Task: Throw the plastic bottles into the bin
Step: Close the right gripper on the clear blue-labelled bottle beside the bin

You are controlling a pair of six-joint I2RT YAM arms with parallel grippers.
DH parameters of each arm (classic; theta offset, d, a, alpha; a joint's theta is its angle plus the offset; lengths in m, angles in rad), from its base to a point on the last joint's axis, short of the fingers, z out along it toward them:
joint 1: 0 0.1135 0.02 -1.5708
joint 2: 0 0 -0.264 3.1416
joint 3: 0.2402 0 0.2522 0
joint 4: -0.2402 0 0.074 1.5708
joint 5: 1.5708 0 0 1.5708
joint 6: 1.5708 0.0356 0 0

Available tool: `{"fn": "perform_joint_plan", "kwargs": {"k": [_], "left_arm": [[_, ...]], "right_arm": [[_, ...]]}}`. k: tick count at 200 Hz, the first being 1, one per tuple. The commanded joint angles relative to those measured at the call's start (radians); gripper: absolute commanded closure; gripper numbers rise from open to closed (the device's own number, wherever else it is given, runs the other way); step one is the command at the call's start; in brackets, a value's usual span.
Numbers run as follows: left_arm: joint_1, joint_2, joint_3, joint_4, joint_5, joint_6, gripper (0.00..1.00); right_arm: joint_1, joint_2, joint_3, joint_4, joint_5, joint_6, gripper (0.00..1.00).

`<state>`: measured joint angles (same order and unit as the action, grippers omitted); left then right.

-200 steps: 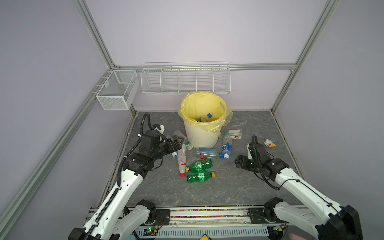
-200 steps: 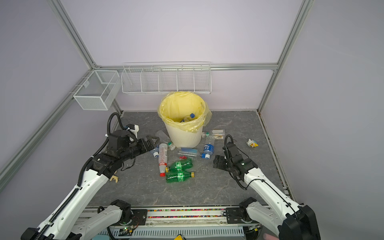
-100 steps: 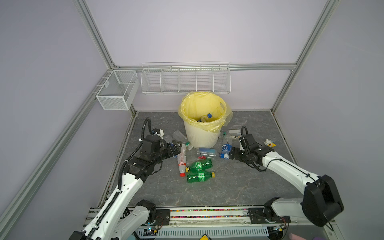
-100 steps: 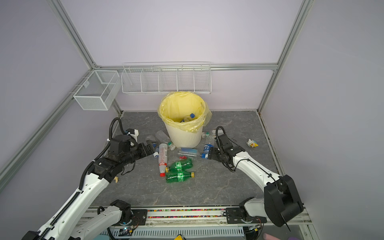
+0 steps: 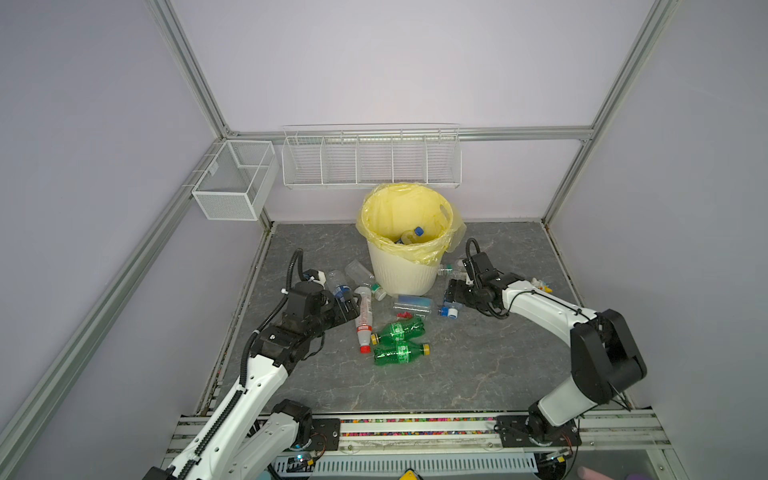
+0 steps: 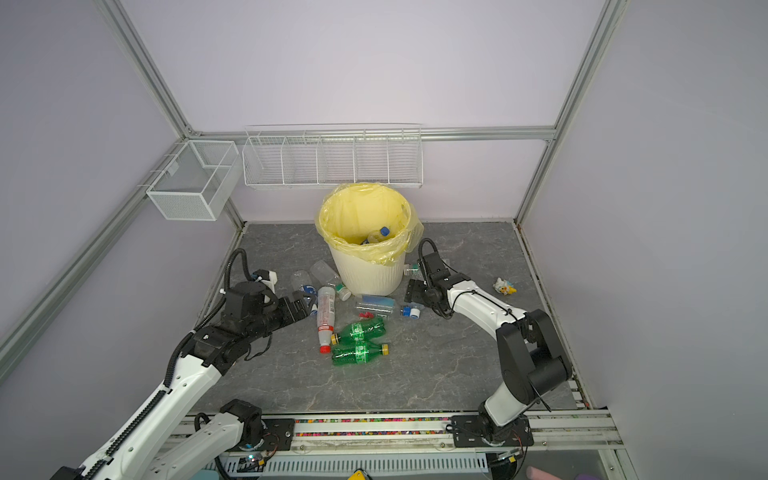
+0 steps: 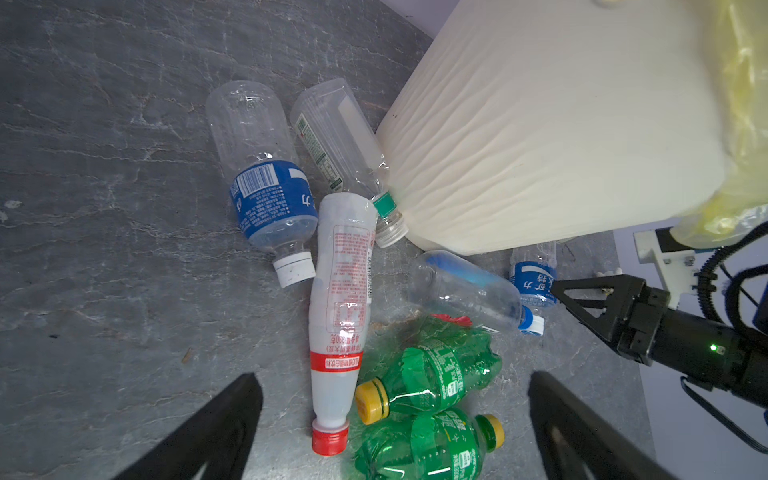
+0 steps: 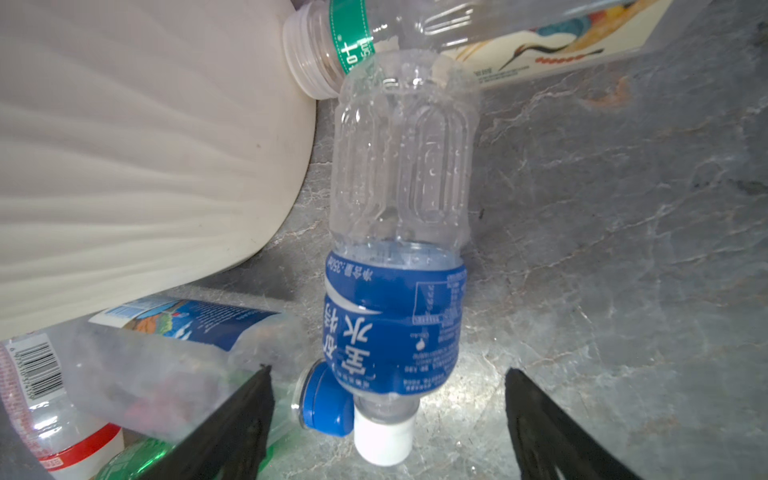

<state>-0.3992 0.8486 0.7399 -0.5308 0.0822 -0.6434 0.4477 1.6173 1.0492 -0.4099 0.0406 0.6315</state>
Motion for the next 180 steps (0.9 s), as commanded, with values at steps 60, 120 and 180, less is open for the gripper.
{"fn": "perform_joint_plan", "kwargs": {"k": [60,120,180], "left_arm": [[0.008,-0.017,0.023,-0.008,-0.034,0.019,0.0],[0.007,-0.051,-0.002,-0.042,-0.048,0.02,0.0],[0.007,-0.134,-0.014,-0.105,-0.092,0.019,0.0]], "right_arm": [[-0.038,0.078,0.043,0.046,-0.035,0.011,0.12],[-0.038,0.108,0.057,0.058,-0.017,0.022,0.11],[-0.038,0.15,0.071,0.077,-0.022,0.025,0.01]]}}
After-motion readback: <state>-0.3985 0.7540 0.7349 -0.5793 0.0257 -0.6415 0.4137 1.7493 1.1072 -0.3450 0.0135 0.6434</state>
